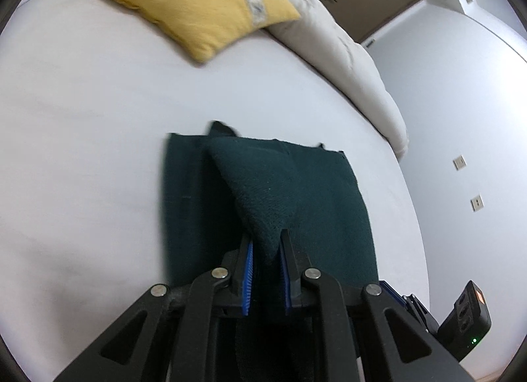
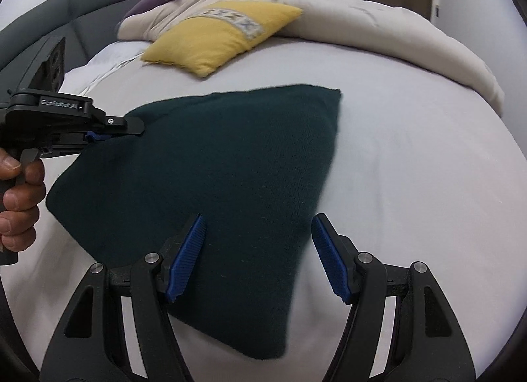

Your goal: Fold small clothes

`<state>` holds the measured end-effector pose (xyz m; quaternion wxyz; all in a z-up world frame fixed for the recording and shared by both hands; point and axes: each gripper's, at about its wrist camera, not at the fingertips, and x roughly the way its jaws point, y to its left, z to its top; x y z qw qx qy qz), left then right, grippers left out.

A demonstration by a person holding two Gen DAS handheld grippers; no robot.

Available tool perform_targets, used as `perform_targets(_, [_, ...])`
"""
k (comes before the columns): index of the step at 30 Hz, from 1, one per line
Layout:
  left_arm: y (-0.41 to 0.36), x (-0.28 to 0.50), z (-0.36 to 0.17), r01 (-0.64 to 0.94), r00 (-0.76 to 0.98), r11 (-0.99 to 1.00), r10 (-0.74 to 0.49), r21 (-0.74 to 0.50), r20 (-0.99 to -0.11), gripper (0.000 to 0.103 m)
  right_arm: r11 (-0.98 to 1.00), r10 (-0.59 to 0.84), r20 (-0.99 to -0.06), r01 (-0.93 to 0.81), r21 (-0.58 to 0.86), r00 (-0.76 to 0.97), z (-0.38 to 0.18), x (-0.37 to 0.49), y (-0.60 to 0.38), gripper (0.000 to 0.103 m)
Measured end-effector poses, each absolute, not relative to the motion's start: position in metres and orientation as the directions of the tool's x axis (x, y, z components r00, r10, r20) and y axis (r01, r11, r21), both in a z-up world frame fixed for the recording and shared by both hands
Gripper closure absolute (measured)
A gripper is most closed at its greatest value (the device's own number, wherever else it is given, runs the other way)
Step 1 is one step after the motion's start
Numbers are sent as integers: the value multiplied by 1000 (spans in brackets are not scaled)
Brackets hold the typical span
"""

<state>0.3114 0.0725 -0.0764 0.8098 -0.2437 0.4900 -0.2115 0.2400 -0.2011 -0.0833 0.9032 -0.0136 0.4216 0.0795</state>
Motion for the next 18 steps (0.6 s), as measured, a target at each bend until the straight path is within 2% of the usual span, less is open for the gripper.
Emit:
perform_targets(9, [95,308,-105,59,440,799,-559,-598,-703,87,980,80,-781,-194,-54,620,-97,239,-156,37])
perform_targets(12, [103,308,-122,27,435,769,-584,-638,-686,87,975,62,-785,-205,-85,617,-111,238,-149,37])
perform_targets(18, [109,304,-109,17,459,790,-550,-613,-697,82,975,77,-800,-213,-65,595,-110,236,-150,37])
